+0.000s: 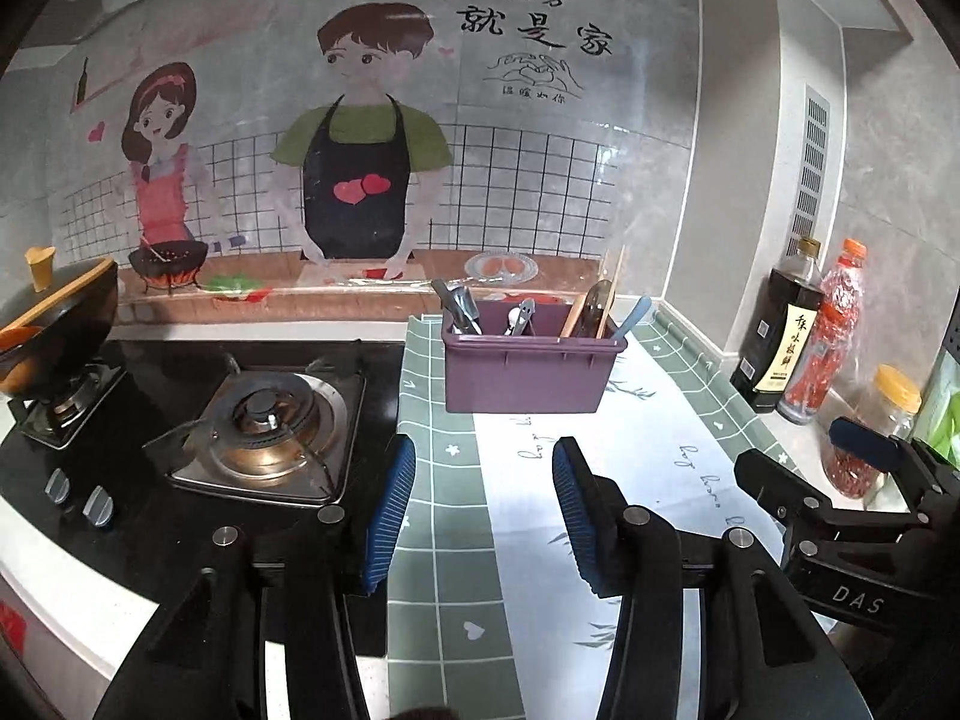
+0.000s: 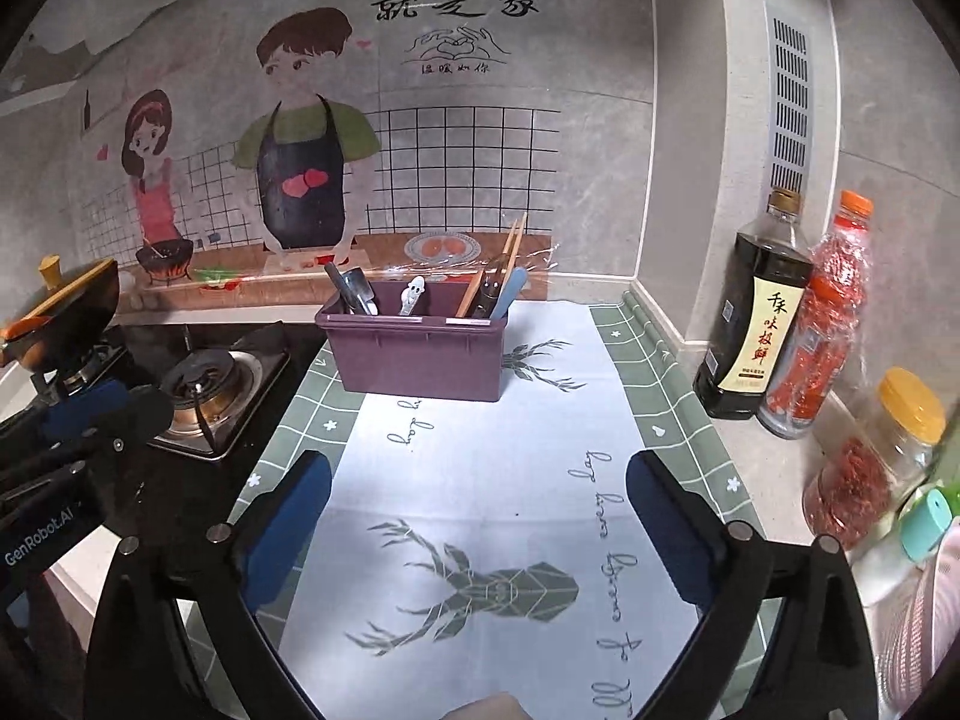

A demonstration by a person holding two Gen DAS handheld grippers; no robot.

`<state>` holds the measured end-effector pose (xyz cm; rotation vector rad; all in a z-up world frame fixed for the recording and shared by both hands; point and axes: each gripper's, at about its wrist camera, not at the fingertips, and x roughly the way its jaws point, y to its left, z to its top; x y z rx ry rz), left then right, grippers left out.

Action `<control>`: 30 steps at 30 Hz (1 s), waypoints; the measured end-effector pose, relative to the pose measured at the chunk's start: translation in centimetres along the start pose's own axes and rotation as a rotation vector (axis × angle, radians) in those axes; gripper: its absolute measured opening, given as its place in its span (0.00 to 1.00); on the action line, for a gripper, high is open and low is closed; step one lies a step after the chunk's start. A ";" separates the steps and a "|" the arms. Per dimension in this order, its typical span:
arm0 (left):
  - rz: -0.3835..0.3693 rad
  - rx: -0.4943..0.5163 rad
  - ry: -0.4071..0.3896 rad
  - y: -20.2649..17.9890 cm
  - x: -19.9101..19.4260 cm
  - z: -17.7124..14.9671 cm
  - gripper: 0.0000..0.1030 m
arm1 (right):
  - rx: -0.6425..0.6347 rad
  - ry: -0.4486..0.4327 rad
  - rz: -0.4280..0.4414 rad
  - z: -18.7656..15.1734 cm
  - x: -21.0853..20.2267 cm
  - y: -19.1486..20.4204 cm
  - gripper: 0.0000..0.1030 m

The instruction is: Organize utensils

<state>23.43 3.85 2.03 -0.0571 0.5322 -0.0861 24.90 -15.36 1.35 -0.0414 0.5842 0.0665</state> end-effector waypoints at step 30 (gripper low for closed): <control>0.060 0.016 0.020 -0.9 -0.7 -0.1 0.47 | 0.014 -0.026 -0.013 0.0 -0.9 -0.9 0.96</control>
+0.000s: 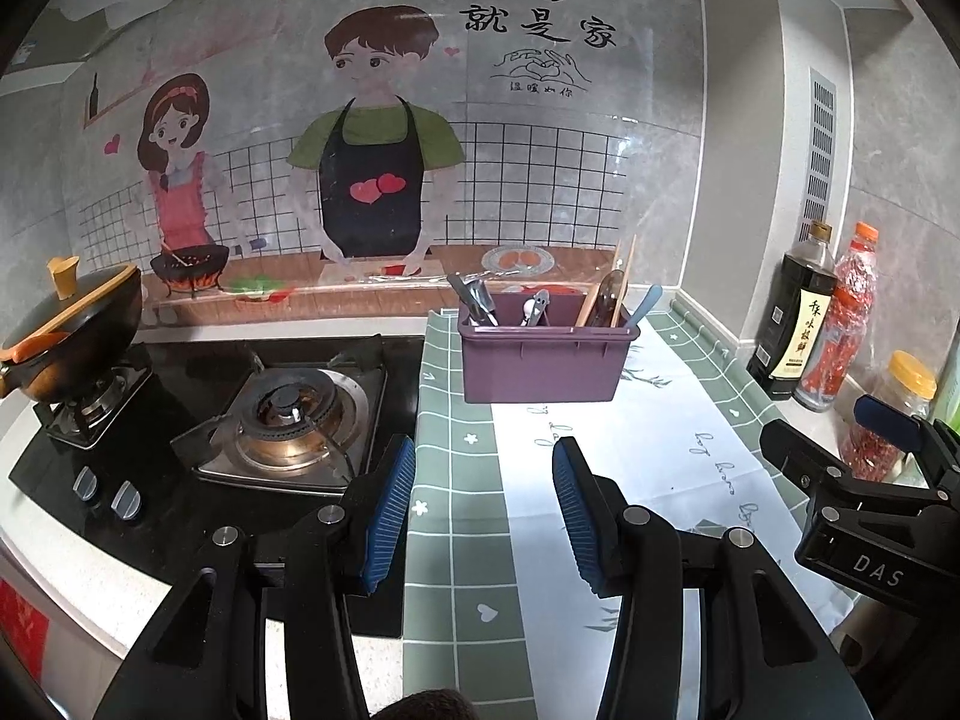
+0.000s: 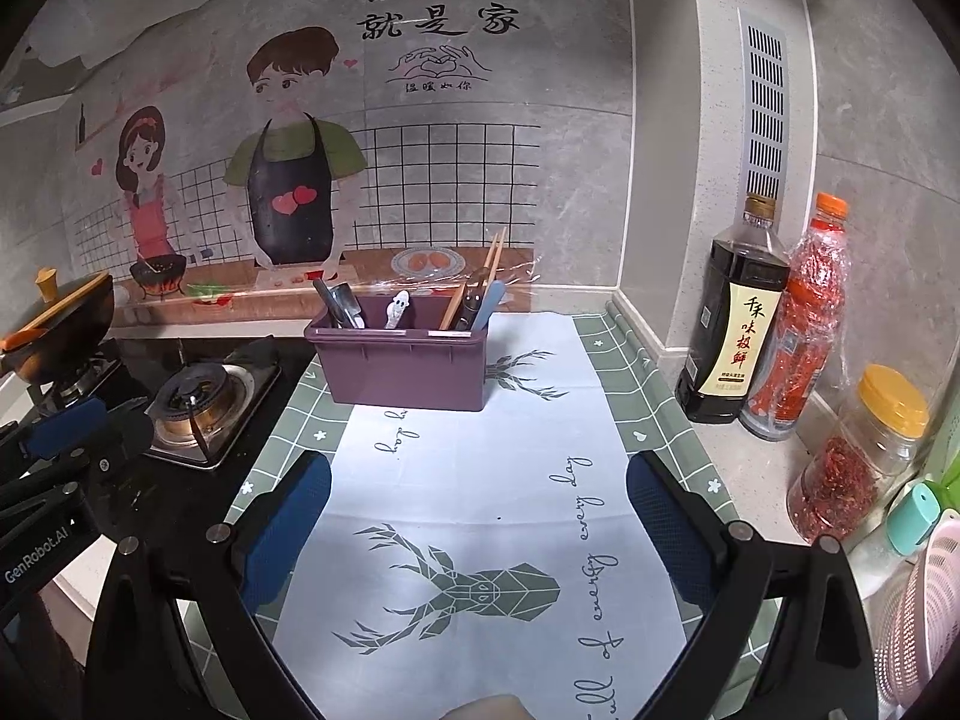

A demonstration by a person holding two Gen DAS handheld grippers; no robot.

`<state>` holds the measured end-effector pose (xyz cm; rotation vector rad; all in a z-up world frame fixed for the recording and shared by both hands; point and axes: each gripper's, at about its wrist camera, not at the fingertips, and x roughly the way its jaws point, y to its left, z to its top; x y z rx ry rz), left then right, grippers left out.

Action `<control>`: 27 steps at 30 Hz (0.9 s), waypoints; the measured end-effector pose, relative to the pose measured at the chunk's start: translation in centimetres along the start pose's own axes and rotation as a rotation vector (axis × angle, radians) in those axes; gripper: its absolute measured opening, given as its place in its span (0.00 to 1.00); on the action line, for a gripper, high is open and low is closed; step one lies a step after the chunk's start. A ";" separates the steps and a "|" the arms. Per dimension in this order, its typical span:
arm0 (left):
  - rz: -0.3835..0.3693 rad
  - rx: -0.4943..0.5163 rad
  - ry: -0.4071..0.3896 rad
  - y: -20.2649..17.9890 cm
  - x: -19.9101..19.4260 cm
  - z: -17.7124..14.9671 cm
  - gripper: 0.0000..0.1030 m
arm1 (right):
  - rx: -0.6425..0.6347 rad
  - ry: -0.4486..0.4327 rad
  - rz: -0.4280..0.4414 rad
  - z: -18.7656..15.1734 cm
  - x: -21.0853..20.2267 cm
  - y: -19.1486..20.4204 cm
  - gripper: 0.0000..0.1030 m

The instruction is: Organize utensils

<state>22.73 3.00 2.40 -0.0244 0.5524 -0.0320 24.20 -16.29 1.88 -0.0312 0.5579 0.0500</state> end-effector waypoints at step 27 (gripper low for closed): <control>-0.004 0.004 0.000 -0.2 -0.1 -0.2 0.47 | 0.003 -0.009 0.000 0.2 -0.3 -0.3 0.96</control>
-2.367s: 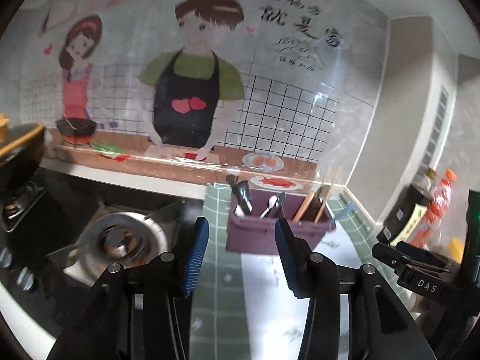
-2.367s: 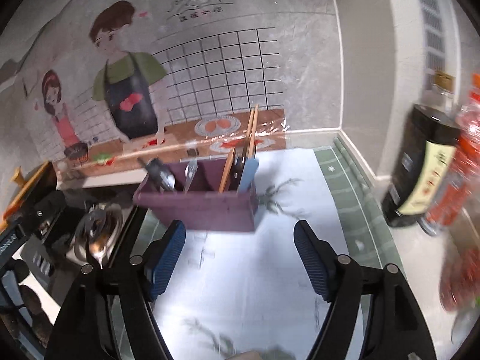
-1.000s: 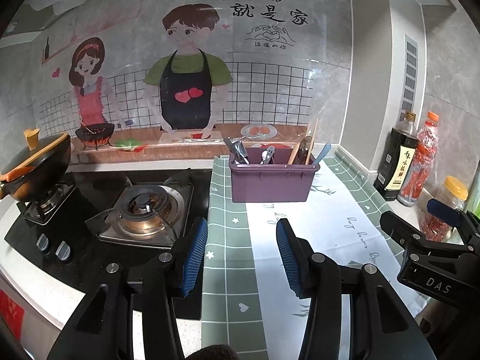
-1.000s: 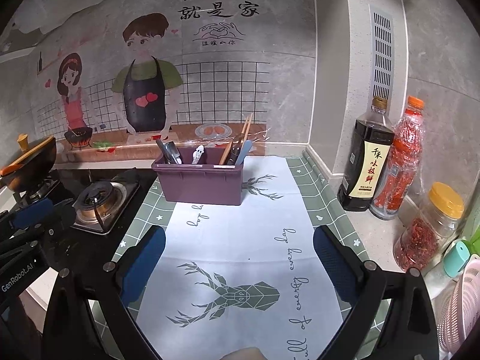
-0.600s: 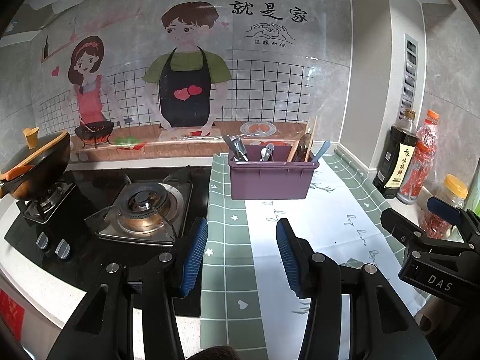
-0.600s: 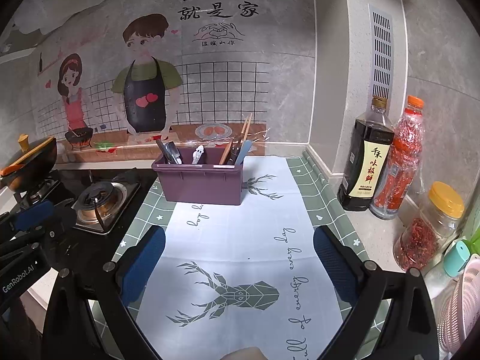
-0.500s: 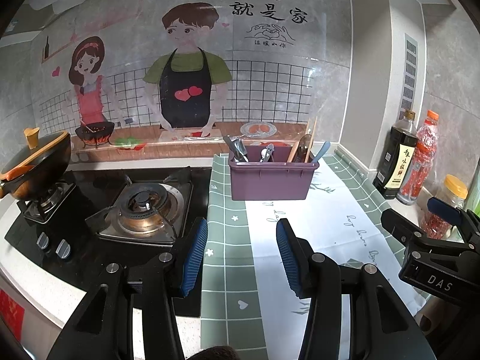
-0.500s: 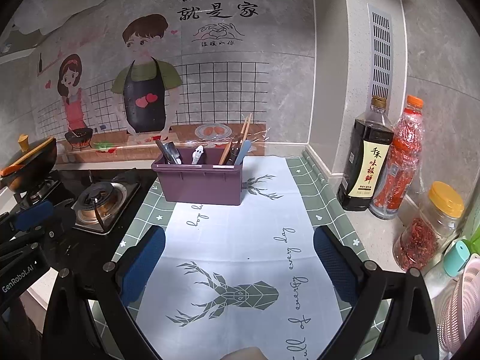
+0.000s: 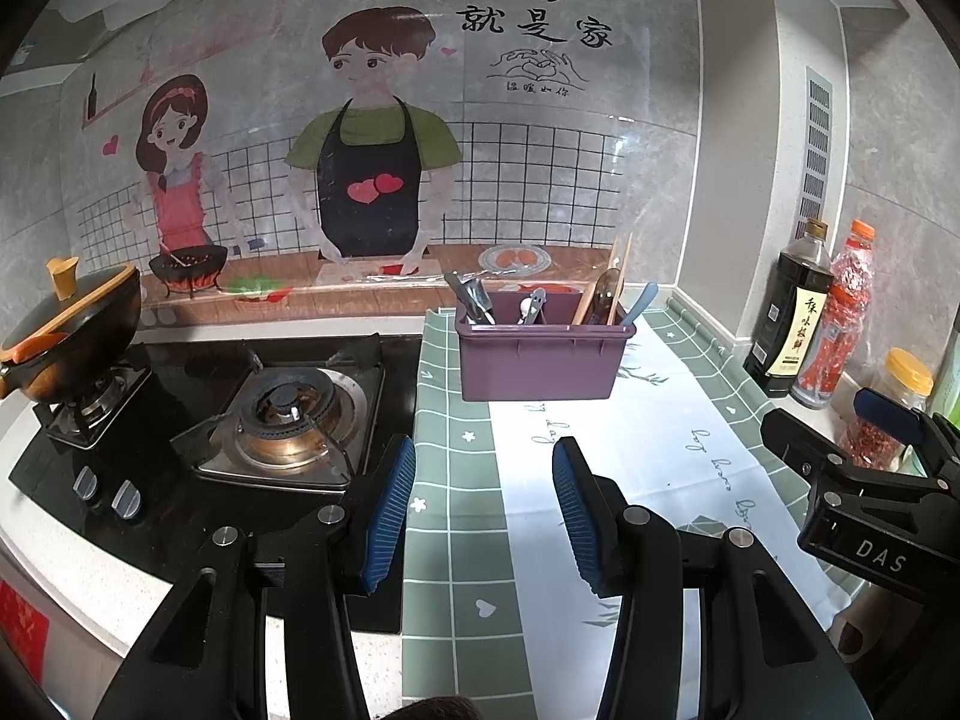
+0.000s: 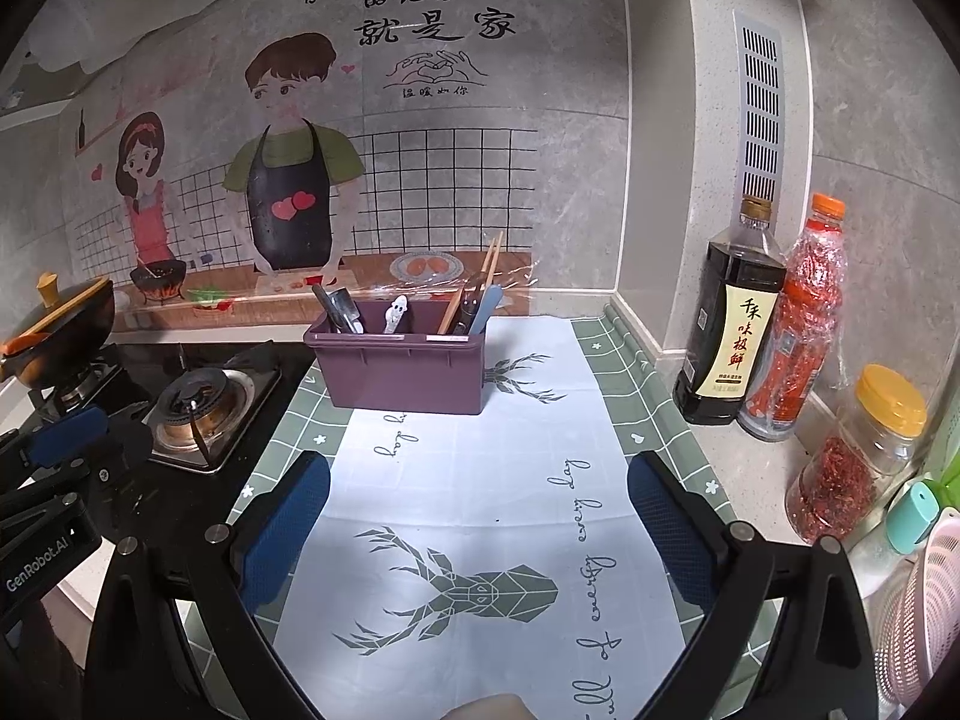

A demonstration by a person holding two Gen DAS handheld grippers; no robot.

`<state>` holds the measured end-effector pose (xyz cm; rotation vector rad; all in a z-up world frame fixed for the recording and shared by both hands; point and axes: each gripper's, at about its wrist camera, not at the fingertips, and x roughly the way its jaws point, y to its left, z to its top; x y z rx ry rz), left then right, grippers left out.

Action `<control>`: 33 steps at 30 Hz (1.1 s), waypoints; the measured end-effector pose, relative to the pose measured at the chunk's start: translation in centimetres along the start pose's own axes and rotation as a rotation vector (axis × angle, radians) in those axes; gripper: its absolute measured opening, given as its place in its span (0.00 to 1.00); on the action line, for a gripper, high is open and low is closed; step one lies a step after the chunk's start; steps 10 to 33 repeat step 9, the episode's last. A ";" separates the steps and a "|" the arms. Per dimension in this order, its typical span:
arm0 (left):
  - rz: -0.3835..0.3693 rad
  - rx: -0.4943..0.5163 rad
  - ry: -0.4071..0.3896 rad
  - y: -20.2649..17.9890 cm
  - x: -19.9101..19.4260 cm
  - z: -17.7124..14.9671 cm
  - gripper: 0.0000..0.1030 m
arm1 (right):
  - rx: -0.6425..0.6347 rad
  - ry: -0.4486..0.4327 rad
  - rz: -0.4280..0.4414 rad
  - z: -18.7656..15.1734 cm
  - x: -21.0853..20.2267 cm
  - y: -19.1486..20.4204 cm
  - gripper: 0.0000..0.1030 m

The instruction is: Organize utensils

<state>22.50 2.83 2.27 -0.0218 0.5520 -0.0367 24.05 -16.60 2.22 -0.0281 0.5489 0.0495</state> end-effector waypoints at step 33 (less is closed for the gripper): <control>0.012 -0.011 -0.002 0.6 0.0 0.0 0.47 | 0.004 0.010 -0.002 0.3 0.6 0.1 0.97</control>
